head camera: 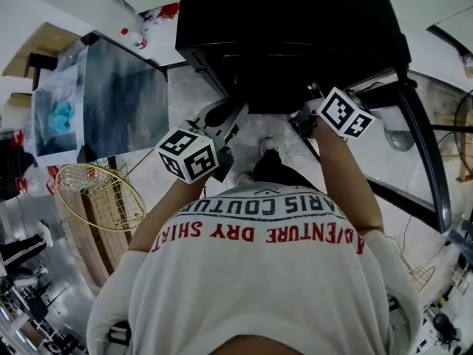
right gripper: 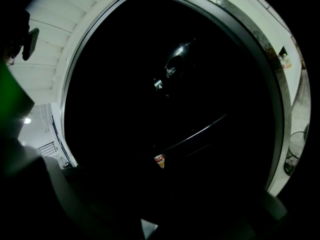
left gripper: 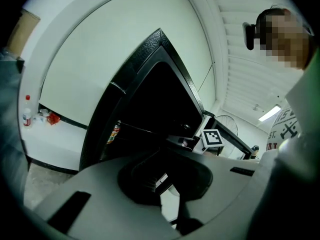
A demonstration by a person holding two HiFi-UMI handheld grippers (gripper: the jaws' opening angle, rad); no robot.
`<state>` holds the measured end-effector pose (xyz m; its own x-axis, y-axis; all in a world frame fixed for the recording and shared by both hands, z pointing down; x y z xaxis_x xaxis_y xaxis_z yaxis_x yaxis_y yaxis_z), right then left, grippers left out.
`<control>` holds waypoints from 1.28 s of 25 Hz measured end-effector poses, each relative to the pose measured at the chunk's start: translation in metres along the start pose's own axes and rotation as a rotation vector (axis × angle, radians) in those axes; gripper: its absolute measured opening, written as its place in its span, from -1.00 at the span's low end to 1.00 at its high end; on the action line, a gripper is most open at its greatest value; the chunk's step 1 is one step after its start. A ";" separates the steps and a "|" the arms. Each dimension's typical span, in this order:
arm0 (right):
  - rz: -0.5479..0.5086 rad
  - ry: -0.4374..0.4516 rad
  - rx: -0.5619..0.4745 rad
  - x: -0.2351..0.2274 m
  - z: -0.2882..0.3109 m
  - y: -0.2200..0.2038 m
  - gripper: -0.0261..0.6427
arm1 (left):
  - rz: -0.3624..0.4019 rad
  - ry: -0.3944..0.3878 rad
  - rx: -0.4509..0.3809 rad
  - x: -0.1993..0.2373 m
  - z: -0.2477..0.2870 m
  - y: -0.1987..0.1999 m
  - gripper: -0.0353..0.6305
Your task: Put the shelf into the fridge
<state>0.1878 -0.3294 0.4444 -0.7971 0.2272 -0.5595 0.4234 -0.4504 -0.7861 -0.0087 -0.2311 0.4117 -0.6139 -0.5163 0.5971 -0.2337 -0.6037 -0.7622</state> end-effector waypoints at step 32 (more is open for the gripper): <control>-0.476 0.303 0.044 0.142 -0.152 -0.005 -0.84 | 0.155 -0.072 0.016 -0.077 -0.059 0.008 -0.76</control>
<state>0.1378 -0.1632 0.3286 -0.7340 0.6486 -0.2014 0.0240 -0.2716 -0.9621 -0.0079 -0.1600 0.3450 -0.5858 -0.6460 0.4894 -0.1278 -0.5227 -0.8429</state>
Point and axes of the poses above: the fingertips, and each gripper's own axes: z forward along the fingers, x to its left, y out of its top, the point moved 3 cm from there along -z, backward along the fingers, and after that the axes turned 3 degrees about -z, right-handed, at the moved point
